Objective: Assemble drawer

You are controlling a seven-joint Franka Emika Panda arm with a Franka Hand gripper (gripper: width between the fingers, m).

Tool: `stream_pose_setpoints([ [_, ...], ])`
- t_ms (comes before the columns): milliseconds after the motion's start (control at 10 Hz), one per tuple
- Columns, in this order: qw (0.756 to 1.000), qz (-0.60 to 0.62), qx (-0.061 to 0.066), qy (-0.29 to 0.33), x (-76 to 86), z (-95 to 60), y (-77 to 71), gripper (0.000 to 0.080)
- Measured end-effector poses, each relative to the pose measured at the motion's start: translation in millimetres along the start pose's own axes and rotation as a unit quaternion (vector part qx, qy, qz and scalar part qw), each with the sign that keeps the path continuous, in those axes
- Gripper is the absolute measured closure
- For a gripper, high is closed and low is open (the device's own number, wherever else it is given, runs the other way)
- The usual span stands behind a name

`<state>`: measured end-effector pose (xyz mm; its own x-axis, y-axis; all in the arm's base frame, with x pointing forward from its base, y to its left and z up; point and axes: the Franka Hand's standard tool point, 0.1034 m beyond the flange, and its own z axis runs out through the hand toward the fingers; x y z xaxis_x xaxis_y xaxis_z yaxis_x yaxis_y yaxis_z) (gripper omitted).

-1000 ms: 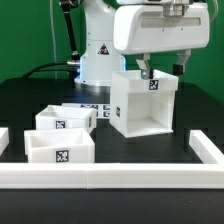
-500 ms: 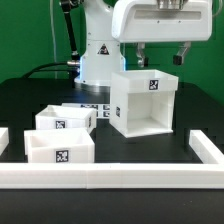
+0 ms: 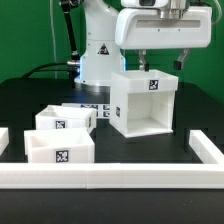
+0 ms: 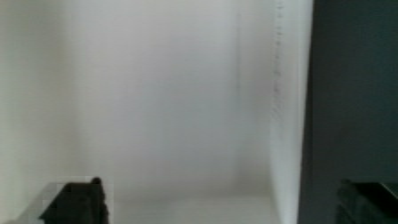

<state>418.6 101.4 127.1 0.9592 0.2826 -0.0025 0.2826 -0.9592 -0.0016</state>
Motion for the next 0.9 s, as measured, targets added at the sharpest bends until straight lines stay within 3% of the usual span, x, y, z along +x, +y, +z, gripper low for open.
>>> stream_pose_setpoints([
  [200, 1.0, 0.019, 0.008, -0.007, -16.3, 10.3, -8.9, 0.015],
  [300, 1.0, 0.017, 0.02, -0.013, -23.7, 14.8, -12.5, 0.015],
  [400, 0.999, 0.014, 0.024, -0.017, -27.6, 17.5, -15.0, 0.015],
  [600, 0.999, 0.014, 0.025, -0.018, -33.6, 21.6, -26.5, 0.015],
  [900, 0.999, 0.018, 0.026, -0.02, -37.9, 27.7, -30.6, 0.0177],
])
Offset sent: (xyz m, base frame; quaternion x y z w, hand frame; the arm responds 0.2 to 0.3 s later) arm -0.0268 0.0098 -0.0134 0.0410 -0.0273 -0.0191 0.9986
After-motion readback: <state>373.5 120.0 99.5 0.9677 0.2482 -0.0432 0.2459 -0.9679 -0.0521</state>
